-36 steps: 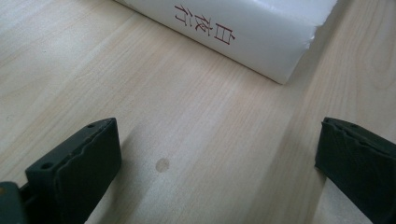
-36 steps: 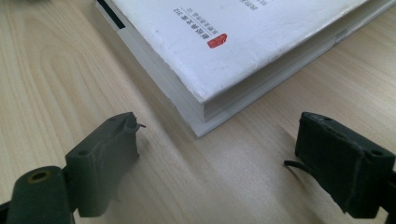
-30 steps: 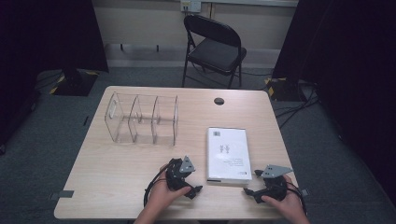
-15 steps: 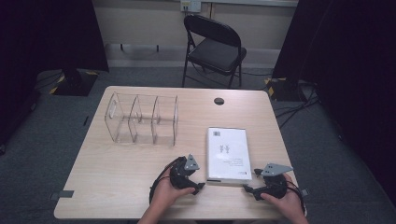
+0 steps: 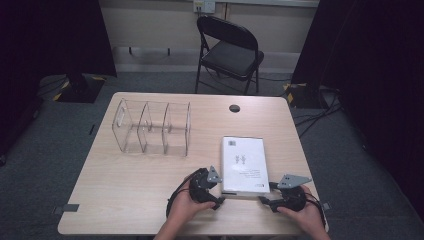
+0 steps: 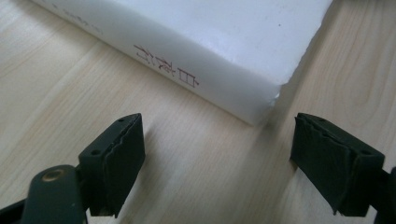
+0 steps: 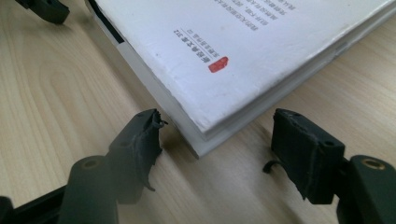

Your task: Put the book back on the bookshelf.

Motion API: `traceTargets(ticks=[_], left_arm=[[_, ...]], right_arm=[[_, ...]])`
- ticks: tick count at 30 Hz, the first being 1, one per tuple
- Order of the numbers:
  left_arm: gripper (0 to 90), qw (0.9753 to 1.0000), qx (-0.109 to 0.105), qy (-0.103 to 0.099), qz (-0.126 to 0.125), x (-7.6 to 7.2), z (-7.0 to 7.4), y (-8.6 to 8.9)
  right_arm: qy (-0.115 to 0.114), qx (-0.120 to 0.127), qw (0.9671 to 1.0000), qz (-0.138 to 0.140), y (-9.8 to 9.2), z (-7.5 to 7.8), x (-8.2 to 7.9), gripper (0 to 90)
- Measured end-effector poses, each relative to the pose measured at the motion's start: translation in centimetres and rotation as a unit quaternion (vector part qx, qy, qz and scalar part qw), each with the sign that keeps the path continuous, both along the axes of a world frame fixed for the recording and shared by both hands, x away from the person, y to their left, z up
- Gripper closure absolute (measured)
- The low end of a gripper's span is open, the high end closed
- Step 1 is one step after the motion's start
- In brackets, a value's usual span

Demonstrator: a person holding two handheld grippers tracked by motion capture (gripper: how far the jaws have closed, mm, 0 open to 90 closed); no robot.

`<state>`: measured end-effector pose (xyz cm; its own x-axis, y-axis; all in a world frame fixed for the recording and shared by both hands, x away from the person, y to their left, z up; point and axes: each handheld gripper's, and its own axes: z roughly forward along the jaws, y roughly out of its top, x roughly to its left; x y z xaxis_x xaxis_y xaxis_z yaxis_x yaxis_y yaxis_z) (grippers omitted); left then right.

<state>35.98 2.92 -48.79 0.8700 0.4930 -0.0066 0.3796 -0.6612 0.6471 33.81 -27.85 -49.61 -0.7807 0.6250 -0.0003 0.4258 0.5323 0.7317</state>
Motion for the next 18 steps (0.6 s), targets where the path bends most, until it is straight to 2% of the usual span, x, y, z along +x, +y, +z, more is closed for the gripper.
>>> traceTargets(ticks=[1,2,3,4,5,8,9,11,18], left_arm=[[17.3,1.0,0.008,-0.003,-0.002,0.04,0.04,-0.12],[17.4,1.0,0.005,-0.004,0.0,0.03,0.02,-0.27],[17.6,1.0,0.007,-0.005,-0.001,0.08,0.04,-0.34],[17.6,1.0,0.006,-0.008,0.0,0.16,0.02,-0.46],[17.8,1.0,0.006,-0.008,0.0,0.16,0.02,-0.46],[17.9,1.0,-0.001,-0.007,0.002,0.23,-0.08,-0.57],[17.9,1.0,0.003,-0.008,0.0,0.26,-0.01,-0.62],[18.0,0.9999,0.012,-0.011,-0.004,0.34,0.09,-0.7],[18.4,1.0,-0.001,-0.009,-0.003,0.46,-0.08,-1.12]], right_arm=[[0.0,0.003,1.0,-0.004,0.1,-0.06,-0.04,31.0],[0.001,0.001,1.0,-0.006,0.32,-0.03,-0.02,31.7],[0.002,-0.002,1.0,-0.005,0.43,0.08,0.01,37.5],[0.003,0.001,1.0,-0.003,0.48,0.17,0.06,47.5],[0.003,0.004,1.0,-0.001,0.54,0.19,0.07,49.7],[0.003,0.004,1.0,-0.006,0.7,0.21,0.08,52.0],[0.006,0.004,0.9999,-0.011,0.62,0.27,0.14,55.2],[0.009,0.006,0.9999,-0.011,0.58,0.29,0.21,55.5],[0.021,0.017,0.9995,-0.013,0.42,0.39,0.35,56.7]])
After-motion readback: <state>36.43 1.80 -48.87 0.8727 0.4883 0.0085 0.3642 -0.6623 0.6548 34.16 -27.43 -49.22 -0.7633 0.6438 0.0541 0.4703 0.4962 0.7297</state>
